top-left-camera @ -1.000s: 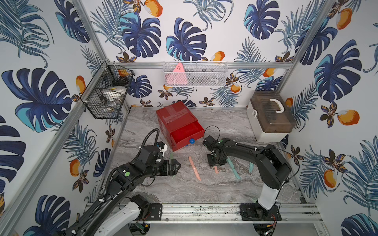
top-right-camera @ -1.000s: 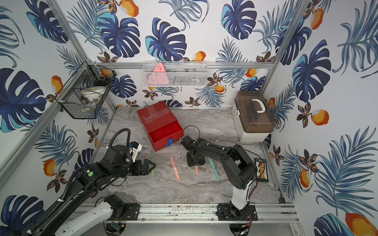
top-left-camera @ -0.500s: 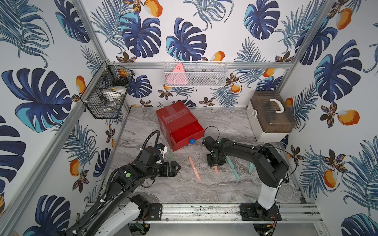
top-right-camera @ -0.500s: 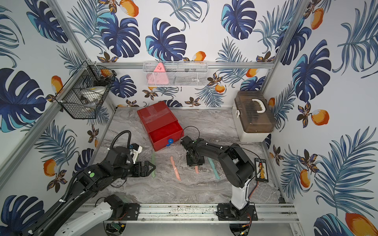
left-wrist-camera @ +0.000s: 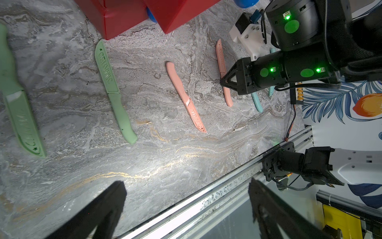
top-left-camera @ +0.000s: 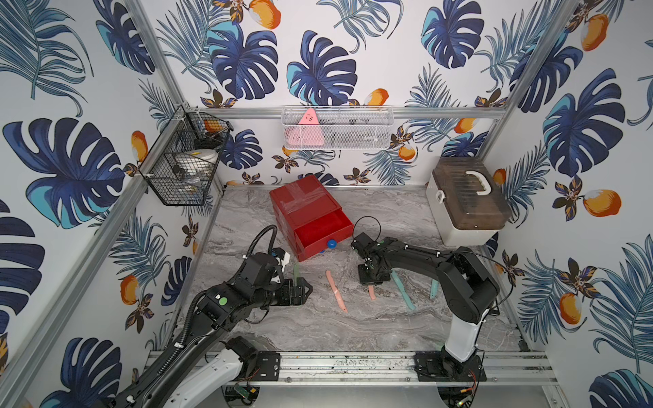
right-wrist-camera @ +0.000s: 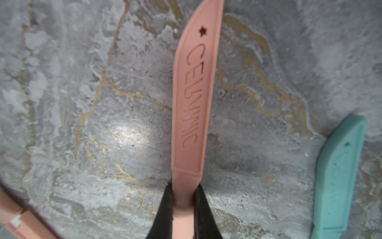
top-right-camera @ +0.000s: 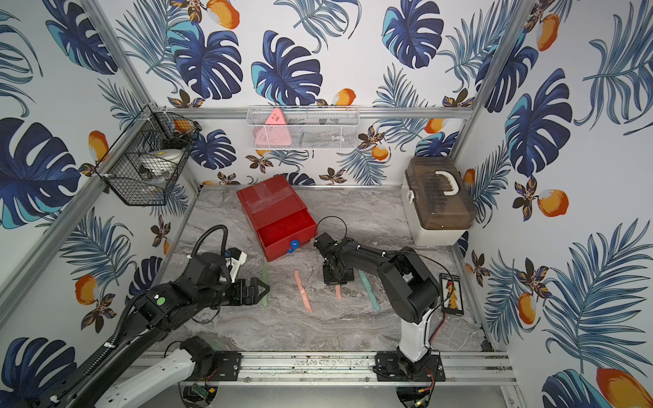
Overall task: Place the fruit knives into the drawer by color
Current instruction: Pick up the fruit knife from the center of the board.
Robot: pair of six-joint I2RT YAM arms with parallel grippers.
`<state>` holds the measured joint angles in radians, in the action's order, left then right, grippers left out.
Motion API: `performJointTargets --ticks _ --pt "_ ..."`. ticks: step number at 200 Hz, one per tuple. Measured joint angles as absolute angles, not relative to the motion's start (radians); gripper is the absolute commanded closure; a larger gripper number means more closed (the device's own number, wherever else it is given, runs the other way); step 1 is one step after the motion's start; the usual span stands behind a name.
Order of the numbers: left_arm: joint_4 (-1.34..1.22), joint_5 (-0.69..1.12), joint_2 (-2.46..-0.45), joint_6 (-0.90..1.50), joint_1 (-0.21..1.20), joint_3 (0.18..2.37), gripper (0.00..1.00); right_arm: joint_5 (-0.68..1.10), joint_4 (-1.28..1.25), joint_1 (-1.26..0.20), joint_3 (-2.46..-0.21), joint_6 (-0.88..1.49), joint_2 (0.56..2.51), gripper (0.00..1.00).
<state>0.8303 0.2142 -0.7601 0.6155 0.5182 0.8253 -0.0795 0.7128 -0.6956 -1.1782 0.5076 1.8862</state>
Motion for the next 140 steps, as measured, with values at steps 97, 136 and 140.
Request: performJointTargets --ticks 97,136,140 --pt "0.813 0.212 -0.868 0.59 0.519 0.921 0.01 -0.069 0.731 -0.649 -1.151 0.485 1.788 0.93" --pt "0.816 0.209 -0.943 0.547 0.52 1.013 0.01 -0.054 0.777 -0.625 -1.145 0.486 1.691 1.0" --pt "0.816 0.209 -0.951 0.543 0.52 1.023 0.01 -0.054 0.781 -0.62 -1.145 0.486 1.679 1.0"
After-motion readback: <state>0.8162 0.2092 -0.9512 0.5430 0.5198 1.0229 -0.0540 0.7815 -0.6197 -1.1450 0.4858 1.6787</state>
